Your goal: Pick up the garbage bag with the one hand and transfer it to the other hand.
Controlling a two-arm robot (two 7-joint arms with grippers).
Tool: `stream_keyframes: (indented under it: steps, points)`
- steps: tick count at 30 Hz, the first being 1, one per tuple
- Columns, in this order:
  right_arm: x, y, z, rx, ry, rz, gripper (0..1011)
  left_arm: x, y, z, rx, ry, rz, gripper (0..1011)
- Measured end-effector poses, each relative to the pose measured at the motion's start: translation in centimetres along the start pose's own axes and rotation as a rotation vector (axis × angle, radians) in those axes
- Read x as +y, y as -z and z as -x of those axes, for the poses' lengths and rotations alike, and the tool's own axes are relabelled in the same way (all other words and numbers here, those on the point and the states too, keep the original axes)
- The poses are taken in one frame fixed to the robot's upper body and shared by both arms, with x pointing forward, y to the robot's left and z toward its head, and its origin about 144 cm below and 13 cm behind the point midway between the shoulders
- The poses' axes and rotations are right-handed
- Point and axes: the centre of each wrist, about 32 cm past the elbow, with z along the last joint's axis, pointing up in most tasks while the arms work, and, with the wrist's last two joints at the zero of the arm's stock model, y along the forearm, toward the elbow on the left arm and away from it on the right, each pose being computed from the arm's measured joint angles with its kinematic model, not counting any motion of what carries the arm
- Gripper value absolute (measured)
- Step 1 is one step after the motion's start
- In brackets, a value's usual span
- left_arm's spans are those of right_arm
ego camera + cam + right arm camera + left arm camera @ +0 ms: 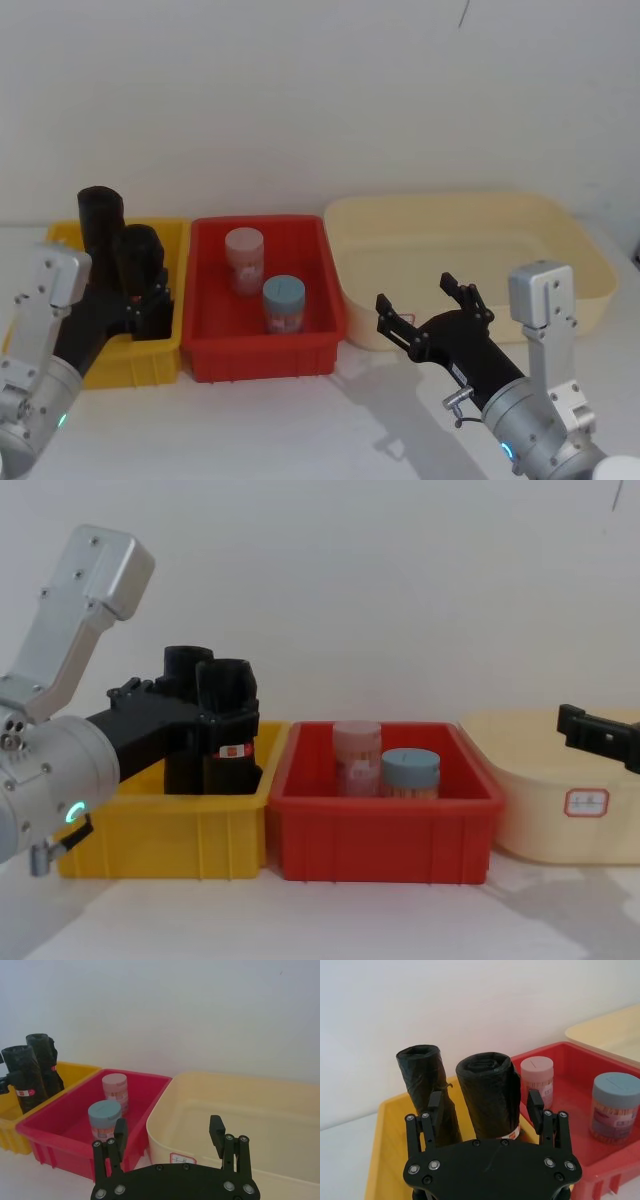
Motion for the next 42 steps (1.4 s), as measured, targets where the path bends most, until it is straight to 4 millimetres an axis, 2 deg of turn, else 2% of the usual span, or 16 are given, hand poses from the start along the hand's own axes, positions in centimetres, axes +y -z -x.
stream_keyframes:
  steps: [13, 18, 22, 30, 37, 42]
  points:
    - [0.0, 0.0, 0.0, 0.000, 0.000, 0.000, 1001, -1.6, 0.6, -0.6, 0.022, 0.027, -0.003, 979]
    - [0.0, 0.0, 0.0, 0.000, 0.000, 0.000, 1001, -2.0, 0.9, -0.7, 0.041, 0.043, -0.004, 885]
    - [0.0, 0.0, 0.0, 0.000, 0.000, 0.000, 1001, -2.3, 1.3, -0.9, 0.062, 0.058, -0.002, 743]
    - [0.0, 0.0, 0.0, 0.000, 0.000, 0.000, 1001, -2.8, 1.7, -1.0, 0.090, 0.080, 0.013, 554]
    - [0.0, 0.0, 0.0, 0.000, 0.000, 0.000, 1001, -3.0, 1.6, -1.0, 0.097, 0.086, 0.034, 499]
    - [0.0, 0.0, 0.0, 0.000, 0.000, 0.000, 1001, -3.1, 0.6, -1.0, 0.085, 0.084, 0.068, 464]
